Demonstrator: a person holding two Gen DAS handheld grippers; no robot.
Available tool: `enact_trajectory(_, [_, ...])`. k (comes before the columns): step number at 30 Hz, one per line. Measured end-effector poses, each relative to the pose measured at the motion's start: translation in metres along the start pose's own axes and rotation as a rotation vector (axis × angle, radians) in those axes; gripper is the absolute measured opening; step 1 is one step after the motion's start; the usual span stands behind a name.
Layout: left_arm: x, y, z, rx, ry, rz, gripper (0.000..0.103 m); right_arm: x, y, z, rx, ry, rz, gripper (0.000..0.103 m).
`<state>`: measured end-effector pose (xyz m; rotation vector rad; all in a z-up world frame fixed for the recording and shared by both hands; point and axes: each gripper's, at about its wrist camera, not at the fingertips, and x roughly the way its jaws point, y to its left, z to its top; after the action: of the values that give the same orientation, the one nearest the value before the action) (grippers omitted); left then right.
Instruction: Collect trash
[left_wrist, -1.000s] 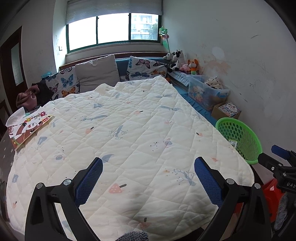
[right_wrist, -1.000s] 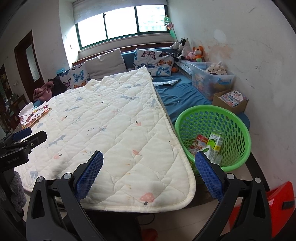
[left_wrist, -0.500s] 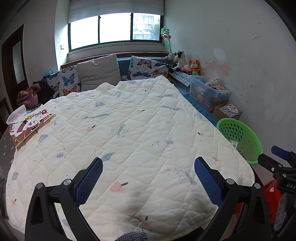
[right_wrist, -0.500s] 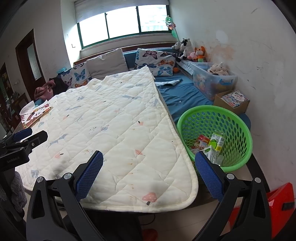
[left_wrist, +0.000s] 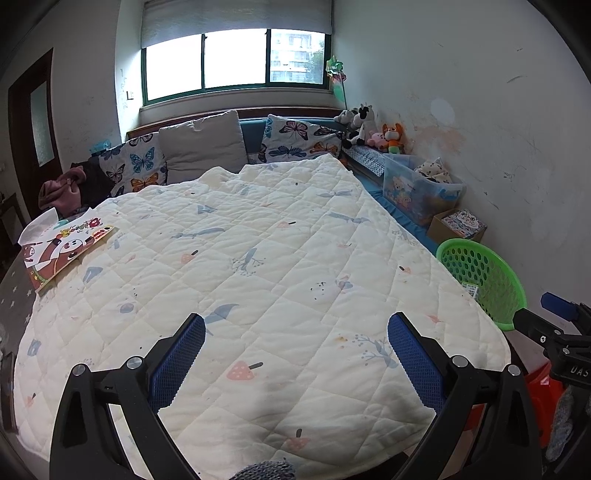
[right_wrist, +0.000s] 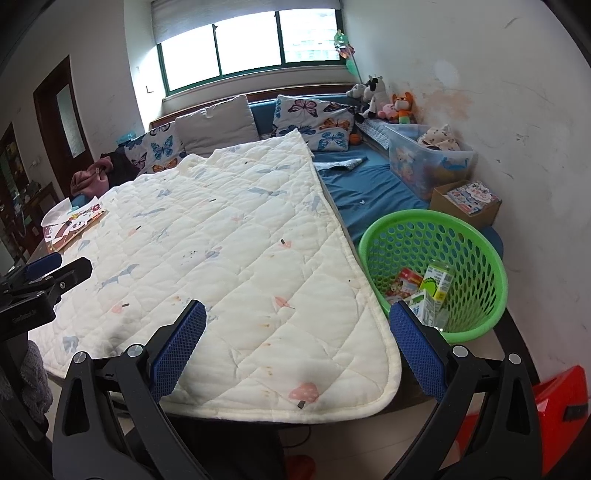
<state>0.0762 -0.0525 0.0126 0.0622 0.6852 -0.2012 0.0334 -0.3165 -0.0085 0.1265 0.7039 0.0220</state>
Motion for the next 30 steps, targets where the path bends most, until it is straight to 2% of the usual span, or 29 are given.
enact_trajectory(30, [-0.0032, 0.0007, -0.0084, -0.004, -0.002, 0.012, 0.096, 0.0033, 0.0072, 0.0000, -0.005, 0.005, 0.026, 0.098])
